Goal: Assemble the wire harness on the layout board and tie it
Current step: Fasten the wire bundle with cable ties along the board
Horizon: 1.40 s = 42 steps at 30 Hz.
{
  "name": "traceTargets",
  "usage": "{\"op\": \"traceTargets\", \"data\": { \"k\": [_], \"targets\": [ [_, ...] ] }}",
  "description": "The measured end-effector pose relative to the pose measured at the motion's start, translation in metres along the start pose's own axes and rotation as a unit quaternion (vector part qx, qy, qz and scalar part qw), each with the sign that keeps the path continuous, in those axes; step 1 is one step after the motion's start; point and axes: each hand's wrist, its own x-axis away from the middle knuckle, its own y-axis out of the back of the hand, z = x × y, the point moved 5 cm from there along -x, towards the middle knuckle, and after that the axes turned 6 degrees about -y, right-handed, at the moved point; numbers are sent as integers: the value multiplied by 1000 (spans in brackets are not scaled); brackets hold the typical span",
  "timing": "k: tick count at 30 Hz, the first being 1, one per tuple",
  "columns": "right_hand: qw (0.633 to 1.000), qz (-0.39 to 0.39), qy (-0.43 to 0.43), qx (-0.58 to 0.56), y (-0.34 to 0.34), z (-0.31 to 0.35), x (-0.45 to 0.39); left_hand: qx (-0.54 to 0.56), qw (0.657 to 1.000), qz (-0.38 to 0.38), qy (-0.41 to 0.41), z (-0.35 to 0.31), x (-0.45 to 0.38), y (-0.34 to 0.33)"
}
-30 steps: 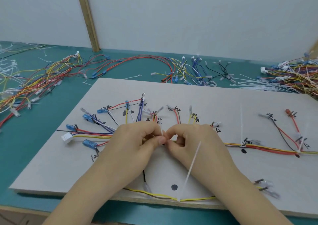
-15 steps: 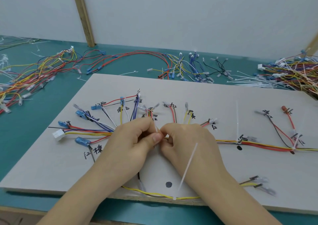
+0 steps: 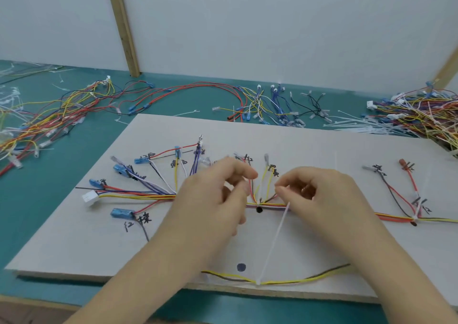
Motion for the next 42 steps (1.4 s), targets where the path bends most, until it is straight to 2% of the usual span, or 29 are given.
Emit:
{"op": "traceTargets", "data": {
  "k": [3, 6, 11, 20, 33, 36, 38, 40, 42],
  "targets": [
    [999, 35, -2, 10, -11, -2, 3, -83, 996, 31, -5, 2, -11, -15],
    [999, 32, 10, -3, -17, 0, 2, -121, 992, 36, -5, 5, -19, -19],
    [999, 40, 30, -4, -25, 7, -1, -80, 996, 33, 25, 16, -22, -18],
    [994, 71, 76, 19, -29, 11, -4, -53, 998, 44, 4, 21, -22, -18],
    [994, 61, 87, 8, -28, 13, -2, -1, 999, 49, -4, 21, -24, -25],
    [995, 49, 83, 19, -26, 9, 4, 13, 999, 16, -38, 8, -19, -24],
    [996, 14, 60, -69, -6, 1, 10, 48, 995, -19, -88, -7, -14, -20],
    [990, -72, 41, -114, 28, -16, 16, 37, 992, -8, -124, -21, -15, -18],
    [989, -121, 8, -80, 54, -38, 17, 30, 992, 32, -120, -30, -23, -22]
  ]
}}
